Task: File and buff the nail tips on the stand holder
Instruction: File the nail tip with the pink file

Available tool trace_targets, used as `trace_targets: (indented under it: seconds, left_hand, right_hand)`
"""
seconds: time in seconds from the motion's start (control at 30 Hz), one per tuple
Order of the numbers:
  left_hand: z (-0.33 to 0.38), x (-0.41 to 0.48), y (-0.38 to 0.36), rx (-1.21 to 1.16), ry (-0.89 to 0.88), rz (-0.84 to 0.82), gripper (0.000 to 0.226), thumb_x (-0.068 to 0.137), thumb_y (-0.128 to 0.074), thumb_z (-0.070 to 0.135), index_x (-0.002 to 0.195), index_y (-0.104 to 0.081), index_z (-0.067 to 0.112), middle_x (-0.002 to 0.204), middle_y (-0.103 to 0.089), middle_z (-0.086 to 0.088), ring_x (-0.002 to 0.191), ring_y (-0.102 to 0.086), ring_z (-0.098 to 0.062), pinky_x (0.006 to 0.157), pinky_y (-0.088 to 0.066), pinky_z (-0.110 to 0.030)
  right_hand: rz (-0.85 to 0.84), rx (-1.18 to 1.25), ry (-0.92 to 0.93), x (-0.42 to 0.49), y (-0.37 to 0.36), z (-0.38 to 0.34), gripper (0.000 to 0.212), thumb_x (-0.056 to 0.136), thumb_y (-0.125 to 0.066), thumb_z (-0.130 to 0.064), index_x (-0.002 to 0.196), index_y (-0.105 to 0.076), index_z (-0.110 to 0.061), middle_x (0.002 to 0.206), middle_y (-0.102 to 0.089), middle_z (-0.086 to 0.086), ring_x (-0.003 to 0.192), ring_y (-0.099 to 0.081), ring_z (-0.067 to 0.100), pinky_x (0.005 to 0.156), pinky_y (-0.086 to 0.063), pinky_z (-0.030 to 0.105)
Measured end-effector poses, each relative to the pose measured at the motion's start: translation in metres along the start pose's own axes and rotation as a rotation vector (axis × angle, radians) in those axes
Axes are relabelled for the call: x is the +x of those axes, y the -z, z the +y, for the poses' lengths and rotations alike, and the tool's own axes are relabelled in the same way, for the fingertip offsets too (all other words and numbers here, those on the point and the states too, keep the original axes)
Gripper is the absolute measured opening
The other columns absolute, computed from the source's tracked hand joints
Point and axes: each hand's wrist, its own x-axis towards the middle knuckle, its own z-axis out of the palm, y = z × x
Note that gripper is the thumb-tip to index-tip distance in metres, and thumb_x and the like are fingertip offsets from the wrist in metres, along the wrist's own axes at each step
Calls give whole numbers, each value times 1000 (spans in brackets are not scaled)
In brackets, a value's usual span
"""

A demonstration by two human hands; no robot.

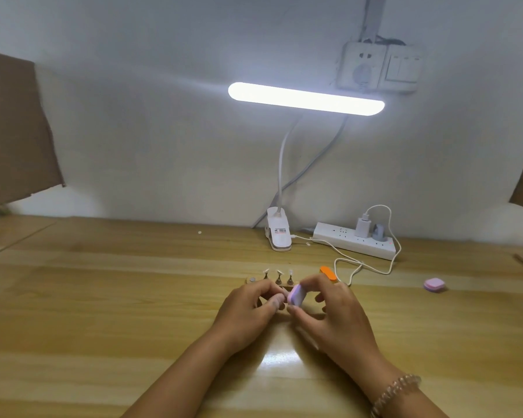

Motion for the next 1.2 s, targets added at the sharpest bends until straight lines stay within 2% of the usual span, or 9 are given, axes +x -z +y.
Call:
trace_targets:
  seconds: [0.13, 0.23, 0.33, 0.5, 0.63, 0.77, 0.87, 1.0, 1.2]
  left_hand:
    - [1, 0, 1, -22, 2, 2, 22, 95, -61, 17, 83, -69, 35, 82, -69, 16, 56, -48, 3, 62, -42, -26]
    - [2, 0, 1, -25, 17, -5, 22, 96, -62, 22, 82, -69, 38, 82, -68, 17, 59, -50, -5, 59, -44, -27]
    - [0, 0, 2, -22, 3, -15, 24, 96, -62, 22, 79, -68, 38, 83, -69, 18, 59, -47, -6, 65, -44, -31]
    - [-1, 0, 2, 3, -5, -20, 21, 95, -63, 25, 82, -68, 40, 82, -68, 20, 56, -42, -1, 63, -39, -26]
    - [-2, 0, 2, -1, -13, -42, 24, 95, -61, 20, 83, -68, 40, 82, -68, 23, 57, -44, -2, 64, -41, -26]
    - [-2, 0, 0, 34, -22, -60, 22, 96, -62, 28, 82, -68, 44, 83, -69, 23, 58, -45, -2, 65, -42, -27]
    - [-2, 0, 1, -1, -33, -66, 25, 97, -60, 22, 84, -69, 42, 82, -68, 23, 60, -46, 0, 65, -42, -26]
    - [-3, 1, 1, 17, -24, -56, 14, 96, -62, 28, 89, -72, 36, 86, -71, 20, 61, -48, -3, 68, -45, -31]
    - [-3, 1, 2, -6, -29, -48, 19, 97, -61, 23, 87, -71, 37, 82, -69, 22, 61, -48, -1, 67, -43, -30]
  right_hand:
    - [-13, -21, 103, -3, -2, -5, 29, 75, -73, -43, 93, -51, -36, 96, -56, -30, 88, -50, -2, 67, -46, 21]
    - [31, 5, 32, 0, -2, 1, 28, 76, -77, -32, 89, -53, -33, 89, -58, -27, 88, -53, 3, 72, -49, 29]
    - [8, -49, 99, -3, -3, 0, 31, 74, -77, -30, 91, -52, -35, 92, -56, -28, 86, -49, -1, 66, -44, 20]
    - [12, -3, 24, 2, -1, 4, 26, 79, -76, -38, 98, -60, -29, 97, -59, -23, 89, -53, 5, 71, -51, 31]
    - [-25, 30, 128, -2, -3, -5, 28, 81, -67, -52, 100, -59, -32, 98, -58, -25, 87, -52, 0, 68, -49, 23]
    - [16, 73, 15, 3, -1, 1, 22, 84, -70, -43, 99, -61, -29, 96, -59, -23, 89, -54, 4, 74, -51, 33]
    - [-21, 44, 126, -4, -2, -6, 25, 82, -66, -40, 105, -58, -32, 100, -56, -24, 90, -53, 2, 71, -50, 24]
    - [4, 51, 16, 1, 0, -2, 23, 83, -70, -34, 101, -57, -31, 98, -58, -22, 89, -55, 4, 73, -51, 32]
    - [-27, 48, 55, -2, -1, -7, 27, 80, -70, -37, 103, -56, -32, 98, -58, -24, 88, -55, 1, 72, -50, 28]
